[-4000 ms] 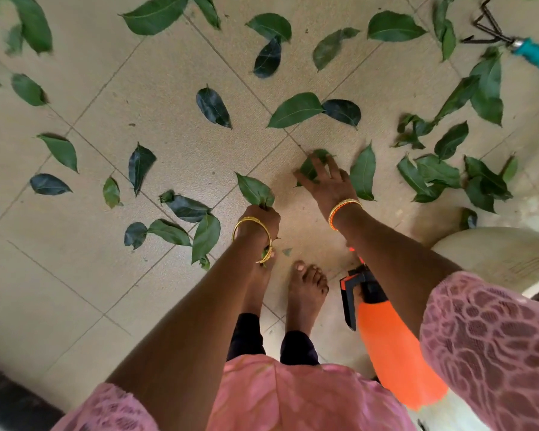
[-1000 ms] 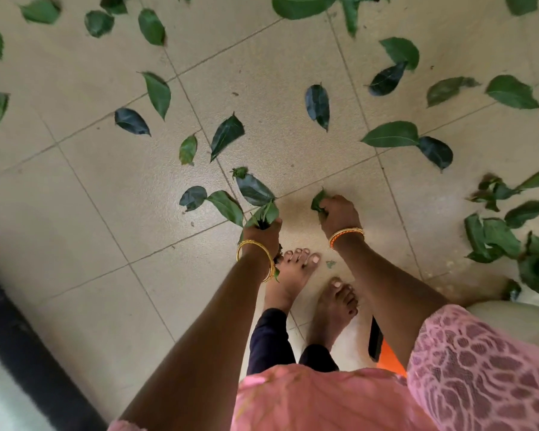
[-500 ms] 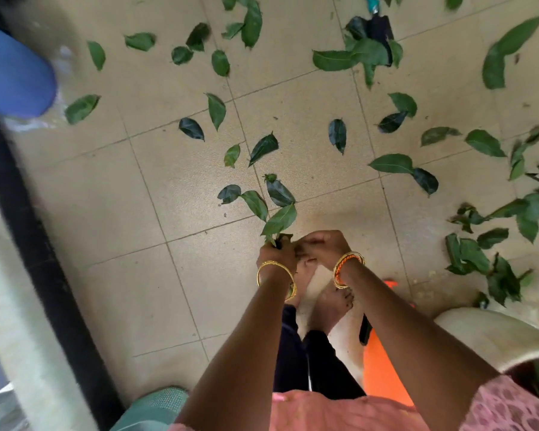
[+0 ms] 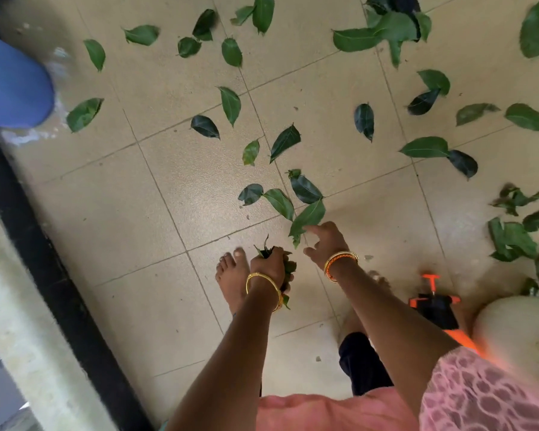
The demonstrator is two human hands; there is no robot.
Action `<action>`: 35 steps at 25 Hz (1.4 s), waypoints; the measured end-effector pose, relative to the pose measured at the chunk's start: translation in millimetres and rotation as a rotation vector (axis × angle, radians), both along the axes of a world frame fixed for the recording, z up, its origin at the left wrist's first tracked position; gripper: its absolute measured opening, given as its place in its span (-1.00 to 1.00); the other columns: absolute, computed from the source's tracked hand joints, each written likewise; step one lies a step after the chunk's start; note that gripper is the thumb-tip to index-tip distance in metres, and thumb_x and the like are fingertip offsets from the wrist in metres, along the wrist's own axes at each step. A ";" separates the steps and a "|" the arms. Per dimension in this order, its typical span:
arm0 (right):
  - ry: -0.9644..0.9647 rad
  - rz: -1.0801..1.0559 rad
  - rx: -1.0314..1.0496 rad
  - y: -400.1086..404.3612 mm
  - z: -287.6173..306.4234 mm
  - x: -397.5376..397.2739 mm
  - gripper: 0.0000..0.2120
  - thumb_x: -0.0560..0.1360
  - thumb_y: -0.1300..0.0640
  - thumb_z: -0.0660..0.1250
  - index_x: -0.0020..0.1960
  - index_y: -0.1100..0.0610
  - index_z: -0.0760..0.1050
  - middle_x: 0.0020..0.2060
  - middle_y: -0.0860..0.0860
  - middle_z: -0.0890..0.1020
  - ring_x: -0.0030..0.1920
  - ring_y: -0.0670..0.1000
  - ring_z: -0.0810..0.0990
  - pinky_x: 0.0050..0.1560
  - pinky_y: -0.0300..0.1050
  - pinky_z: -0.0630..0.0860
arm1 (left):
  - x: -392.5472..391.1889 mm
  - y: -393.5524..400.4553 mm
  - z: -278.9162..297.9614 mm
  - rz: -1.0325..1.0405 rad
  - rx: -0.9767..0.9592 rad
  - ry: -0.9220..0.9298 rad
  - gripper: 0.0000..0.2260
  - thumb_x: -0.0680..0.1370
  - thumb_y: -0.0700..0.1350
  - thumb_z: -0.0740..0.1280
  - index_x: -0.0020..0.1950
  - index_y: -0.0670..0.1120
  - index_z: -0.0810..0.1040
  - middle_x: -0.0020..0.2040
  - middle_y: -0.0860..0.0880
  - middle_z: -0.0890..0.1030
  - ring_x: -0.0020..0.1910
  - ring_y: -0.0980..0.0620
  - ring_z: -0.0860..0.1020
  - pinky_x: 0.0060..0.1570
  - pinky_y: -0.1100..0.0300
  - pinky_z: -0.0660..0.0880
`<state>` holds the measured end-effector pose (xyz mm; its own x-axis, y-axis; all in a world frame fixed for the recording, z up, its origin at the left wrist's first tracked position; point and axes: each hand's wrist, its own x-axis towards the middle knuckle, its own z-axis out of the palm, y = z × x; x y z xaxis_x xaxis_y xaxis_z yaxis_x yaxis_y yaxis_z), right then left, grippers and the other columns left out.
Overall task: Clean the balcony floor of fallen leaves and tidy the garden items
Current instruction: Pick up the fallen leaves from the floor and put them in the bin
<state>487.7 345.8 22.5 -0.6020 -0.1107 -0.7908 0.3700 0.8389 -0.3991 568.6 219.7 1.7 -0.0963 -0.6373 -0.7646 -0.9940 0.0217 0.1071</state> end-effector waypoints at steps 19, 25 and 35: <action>0.026 -0.407 -0.021 -53.2 -47.5 25.9 -0.85 0.40 0.28 0.44 -0.02 0.24 0.64 -0.11 0.15 0.67 -0.08 0.10 0.64 0.09 -0.09 0.55 | -71.1 -72.4 54.8 0.157 0.476 0.006 -0.81 0.60 -0.11 0.25 -0.12 -0.19 0.54 -0.18 -0.17 0.61 -0.29 -0.11 0.59 -0.43 0.16 0.57; -0.228 -0.777 -0.346 -77.5 43.0 9.3 -0.82 0.37 0.31 0.46 -0.16 0.13 0.49 -0.34 0.06 0.64 -0.31 0.01 0.64 -0.35 -0.18 0.57 | -65.4 -62.6 68.7 -0.018 0.481 -0.021 -0.47 0.48 0.17 0.33 0.26 -0.20 0.52 0.25 -0.16 0.54 0.23 -0.18 0.51 0.27 -0.05 0.43; -0.034 -0.390 -0.015 -93.4 -14.0 -49.7 -0.53 0.39 0.02 0.47 0.25 0.09 0.47 0.16 0.08 0.47 0.17 0.12 0.48 0.14 0.00 0.49 | -76.3 -99.8 113.4 0.350 0.328 0.119 -0.74 0.61 -0.14 0.25 0.21 -0.29 0.48 -0.31 -0.04 0.45 -0.40 0.09 0.41 -0.71 0.45 0.29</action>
